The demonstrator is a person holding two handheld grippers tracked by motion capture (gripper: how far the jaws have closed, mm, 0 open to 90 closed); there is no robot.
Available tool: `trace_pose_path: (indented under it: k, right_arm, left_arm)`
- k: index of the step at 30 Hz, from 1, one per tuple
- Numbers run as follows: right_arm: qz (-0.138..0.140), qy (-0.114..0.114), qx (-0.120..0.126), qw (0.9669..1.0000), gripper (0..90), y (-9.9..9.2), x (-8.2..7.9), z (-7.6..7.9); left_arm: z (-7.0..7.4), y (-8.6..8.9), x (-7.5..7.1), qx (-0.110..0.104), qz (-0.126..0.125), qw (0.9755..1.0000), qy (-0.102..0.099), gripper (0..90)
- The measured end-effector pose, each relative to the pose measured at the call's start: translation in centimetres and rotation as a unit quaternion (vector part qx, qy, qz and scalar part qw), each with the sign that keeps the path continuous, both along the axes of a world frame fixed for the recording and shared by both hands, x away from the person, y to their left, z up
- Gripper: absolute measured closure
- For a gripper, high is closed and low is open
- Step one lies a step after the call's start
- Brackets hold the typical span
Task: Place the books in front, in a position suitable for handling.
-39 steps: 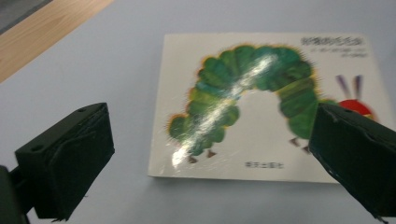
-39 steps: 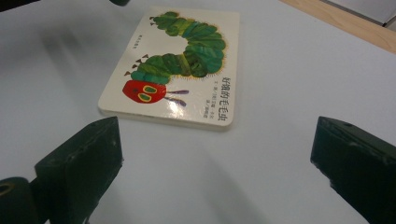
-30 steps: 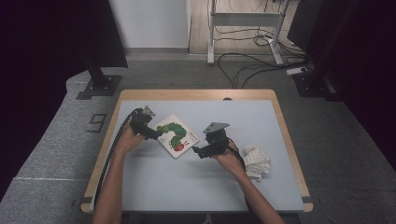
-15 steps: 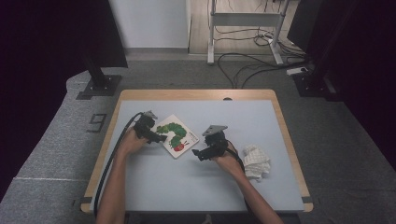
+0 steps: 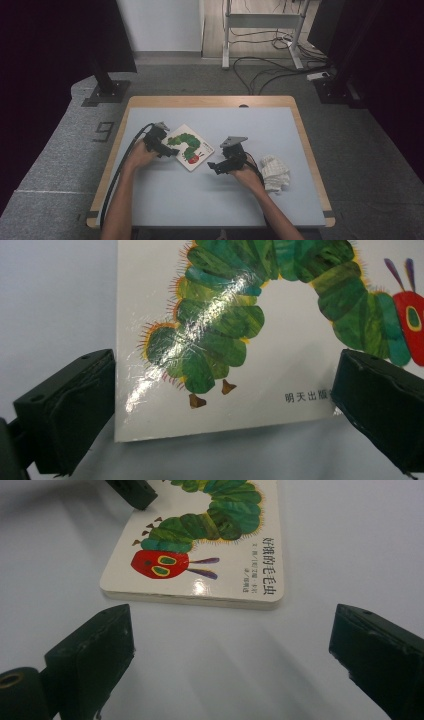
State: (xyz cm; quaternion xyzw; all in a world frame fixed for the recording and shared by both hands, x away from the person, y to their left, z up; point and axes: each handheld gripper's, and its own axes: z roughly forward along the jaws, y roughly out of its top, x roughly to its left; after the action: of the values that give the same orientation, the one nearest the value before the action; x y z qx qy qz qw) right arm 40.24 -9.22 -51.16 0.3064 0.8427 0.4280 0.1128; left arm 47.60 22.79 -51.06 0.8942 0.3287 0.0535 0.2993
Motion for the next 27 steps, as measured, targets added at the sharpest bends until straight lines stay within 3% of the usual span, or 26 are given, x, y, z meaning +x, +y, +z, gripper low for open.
trace_pose_path:
  k: [4, 11, 27]
  right_arm:
    - [0.001, 0.006, 0.001, 1.0000, 3.7, -0.2, -0.3, -0.1]
    - [0.006, 0.011, 0.004, 0.9999, 3.7, 0.0, -0.5, -0.4]
    - [-0.001, 0.025, 0.002, 0.9997, 3.6, -0.6, -1.0, -1.1]
  left_arm:
    - [-0.3, 0.4, -0.9, -0.015, -0.001, 0.9999, 0.005, 0.0]
    - [-0.5, 0.0, -2.3, 0.005, -0.017, 0.9998, -0.003, 0.0]
    - [-0.5, -2.9, -6.5, 0.011, -0.069, 0.9975, -0.006, 0.0]
